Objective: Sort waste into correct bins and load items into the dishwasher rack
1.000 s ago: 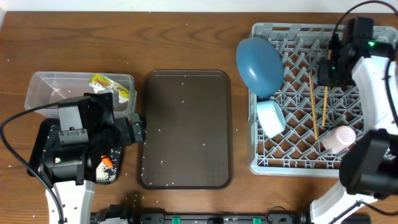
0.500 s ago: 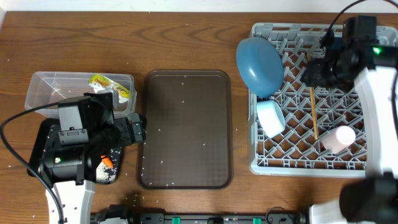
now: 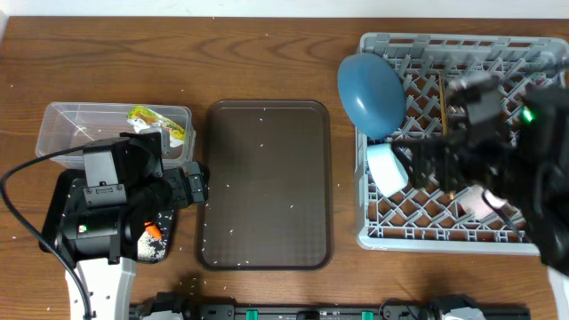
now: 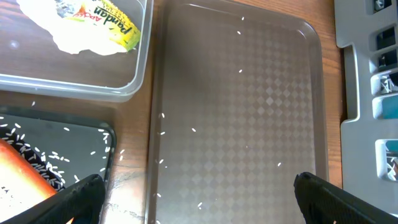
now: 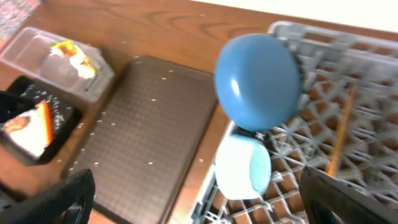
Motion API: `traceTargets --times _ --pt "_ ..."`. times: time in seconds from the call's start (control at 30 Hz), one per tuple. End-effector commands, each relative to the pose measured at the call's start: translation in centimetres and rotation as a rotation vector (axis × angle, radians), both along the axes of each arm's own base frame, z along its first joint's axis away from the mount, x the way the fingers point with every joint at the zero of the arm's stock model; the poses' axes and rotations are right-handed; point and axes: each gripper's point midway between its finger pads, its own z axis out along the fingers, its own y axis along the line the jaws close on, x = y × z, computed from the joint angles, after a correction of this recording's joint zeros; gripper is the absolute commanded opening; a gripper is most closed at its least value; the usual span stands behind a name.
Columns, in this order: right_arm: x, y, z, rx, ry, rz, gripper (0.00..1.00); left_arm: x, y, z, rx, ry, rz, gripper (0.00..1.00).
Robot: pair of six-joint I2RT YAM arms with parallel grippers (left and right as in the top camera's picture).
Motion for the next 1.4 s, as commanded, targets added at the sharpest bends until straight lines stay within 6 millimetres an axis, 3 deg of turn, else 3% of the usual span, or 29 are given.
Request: traceTargets --times 0.0,0.2,0.4,0.67,0.83,1.23,1.37 --pt "-1.5 -2.5 0.7 -0.093 -0.055 -0.092 0.99 0.3 0.4 0.9 0.018 -0.026 0.004 0.98" --pt "-4.0 -5.7 0.6 -0.183 -0.111 -0.219 0.99 0.3 0.4 0.9 0.018 -0.026 0.004 0.98" --pt "-3.7 -7.1 -0.6 -0.167 -0.292 -0.303 0.99 0.3 0.4 0.9 0.018 -0.026 0.004 0.98" --pt "-3.3 -7.3 -9.5 -0.142 -0.360 -0.324 0.99 0.3 0.4 0.9 0.018 -0.026 0.004 0.98" --pt "-2.5 -7.2 -13.7 -0.122 -0.426 -0.334 0.99 0.3 0.4 0.9 0.018 -0.026 0.004 0.98" --pt "-1.6 -7.3 -20.4 -0.047 -0.539 -0.375 0.99 0.3 0.4 0.8 0.018 -0.025 0.004 0.98" --pt "-1.0 -7.3 -21.5 -0.041 -0.558 -0.376 0.99 0.3 0.4 0.8 0.018 -0.025 0.004 0.98"
